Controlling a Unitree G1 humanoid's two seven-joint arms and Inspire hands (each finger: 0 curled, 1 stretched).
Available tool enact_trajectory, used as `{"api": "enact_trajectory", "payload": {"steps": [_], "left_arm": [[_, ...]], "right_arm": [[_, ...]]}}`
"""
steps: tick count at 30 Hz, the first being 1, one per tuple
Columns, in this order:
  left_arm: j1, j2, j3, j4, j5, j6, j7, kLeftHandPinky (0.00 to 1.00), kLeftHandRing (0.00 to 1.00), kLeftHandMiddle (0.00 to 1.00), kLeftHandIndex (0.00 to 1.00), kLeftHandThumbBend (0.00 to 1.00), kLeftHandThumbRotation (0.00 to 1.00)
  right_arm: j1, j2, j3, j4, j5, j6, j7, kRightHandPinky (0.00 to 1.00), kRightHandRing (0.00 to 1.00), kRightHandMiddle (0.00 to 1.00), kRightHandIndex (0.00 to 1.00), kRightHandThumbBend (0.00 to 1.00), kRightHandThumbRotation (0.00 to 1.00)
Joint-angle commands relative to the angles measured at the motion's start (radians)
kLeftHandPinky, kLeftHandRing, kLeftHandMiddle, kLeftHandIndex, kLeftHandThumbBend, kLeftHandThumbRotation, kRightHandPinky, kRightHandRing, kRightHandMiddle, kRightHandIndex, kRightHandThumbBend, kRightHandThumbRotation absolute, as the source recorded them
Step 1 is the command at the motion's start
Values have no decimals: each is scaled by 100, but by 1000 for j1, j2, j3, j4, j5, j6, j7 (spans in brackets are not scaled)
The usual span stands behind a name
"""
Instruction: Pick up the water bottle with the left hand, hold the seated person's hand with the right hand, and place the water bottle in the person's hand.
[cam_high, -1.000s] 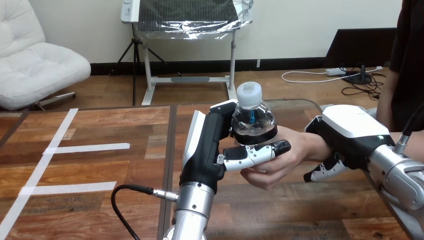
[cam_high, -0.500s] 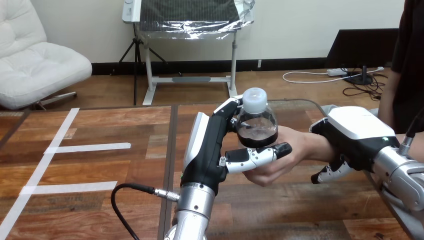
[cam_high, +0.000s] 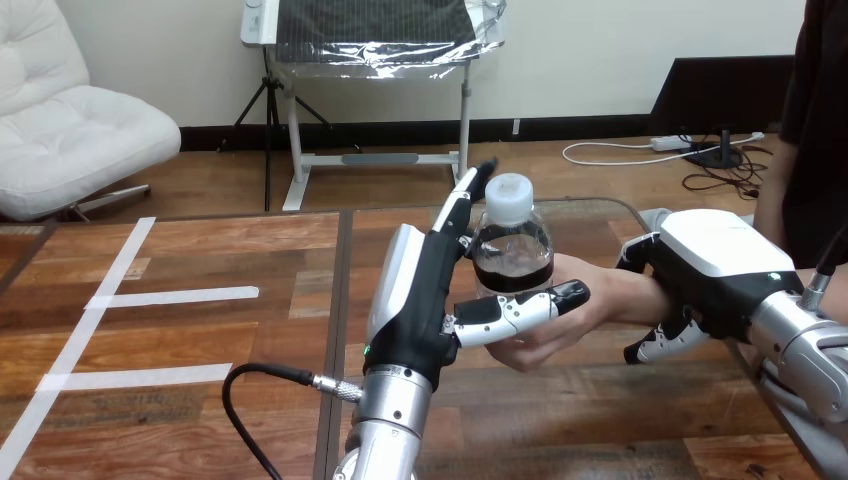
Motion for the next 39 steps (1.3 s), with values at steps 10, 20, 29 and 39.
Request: {"api": "enact_trajectory", "payload": {"steps": [10, 20, 29, 39], "left_arm": [[-56, -102, -35, -57, 27, 32, 16, 100, 100, 100, 100, 100, 52], [-61, -97, -40, -51, 39, 29, 31, 100, 100, 100, 100, 100, 58], [-64, -96, -42, -43, 42, 23, 44, 100, 100, 100, 100, 100, 60], [-66, -96, -40, -39, 43, 19, 53, 100, 100, 100, 100, 100, 62]], "right_arm": [[-38, -22, -37, -8, 0, -22, -26, 65, 76, 80, 76, 84, 0], [-32, -28, -39, -18, -6, -31, -30, 68, 80, 84, 81, 85, 0], [-30, -40, -33, -25, -36, -42, -41, 76, 87, 89, 85, 85, 1], [-17, -38, -44, -44, -57, -48, -64, 84, 93, 94, 89, 86, 7]]}}
